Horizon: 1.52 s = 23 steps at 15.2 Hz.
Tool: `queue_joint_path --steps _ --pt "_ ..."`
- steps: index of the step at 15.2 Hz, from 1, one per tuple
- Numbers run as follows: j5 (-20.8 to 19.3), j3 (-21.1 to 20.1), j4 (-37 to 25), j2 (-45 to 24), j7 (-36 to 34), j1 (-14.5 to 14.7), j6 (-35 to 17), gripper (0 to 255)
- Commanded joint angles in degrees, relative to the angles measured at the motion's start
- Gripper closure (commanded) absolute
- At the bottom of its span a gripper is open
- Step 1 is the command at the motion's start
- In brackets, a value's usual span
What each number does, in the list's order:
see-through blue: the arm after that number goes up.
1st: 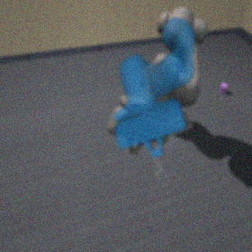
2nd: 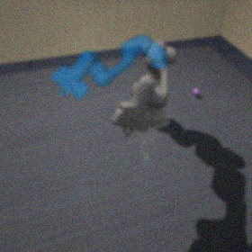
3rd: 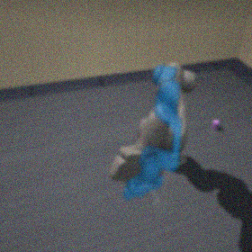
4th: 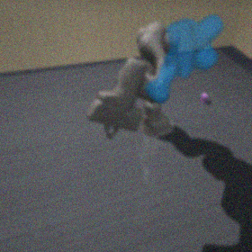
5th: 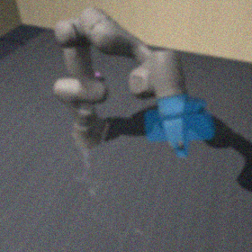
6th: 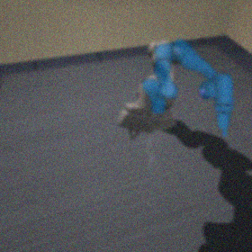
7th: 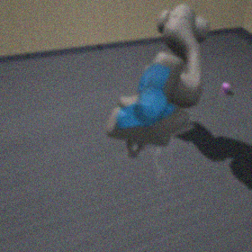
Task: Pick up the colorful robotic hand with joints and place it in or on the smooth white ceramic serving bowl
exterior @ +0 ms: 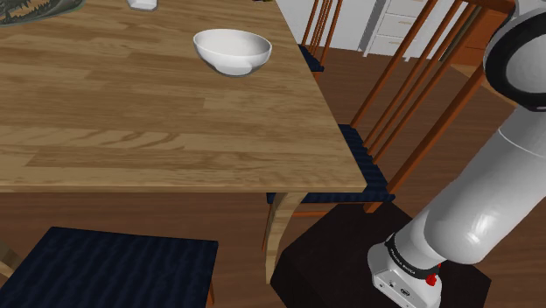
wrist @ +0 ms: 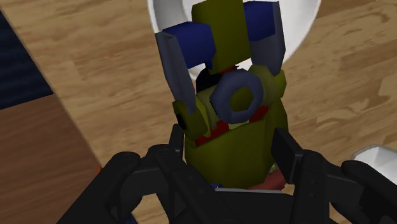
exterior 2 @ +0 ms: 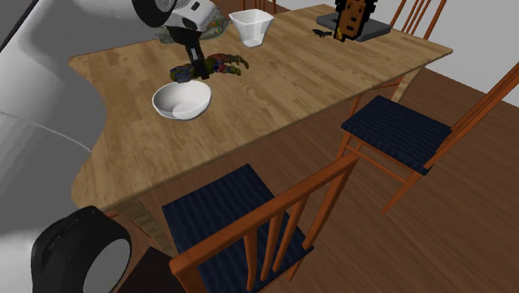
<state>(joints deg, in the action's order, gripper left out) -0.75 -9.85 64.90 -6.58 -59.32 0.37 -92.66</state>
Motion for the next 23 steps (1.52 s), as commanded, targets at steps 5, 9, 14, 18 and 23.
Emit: queue_joint_path --steps 5,9,14,18,23 --pt "-3.2 -3.4 -0.1 1.0 -8.0 5.0 1.3 255" --pt "-5.0 -5.4 0.6 1.5 -12.4 7.8 1.4 255" --pt "-3.8 -5.0 9.2 4.9 -12.2 7.1 -4.0 255" --pt "-3.2 -4.7 15.1 6.9 -12.1 6.8 -7.9 255" --pt "-2.6 -4.5 21.5 8.9 -12.0 6.6 -12.5 255"
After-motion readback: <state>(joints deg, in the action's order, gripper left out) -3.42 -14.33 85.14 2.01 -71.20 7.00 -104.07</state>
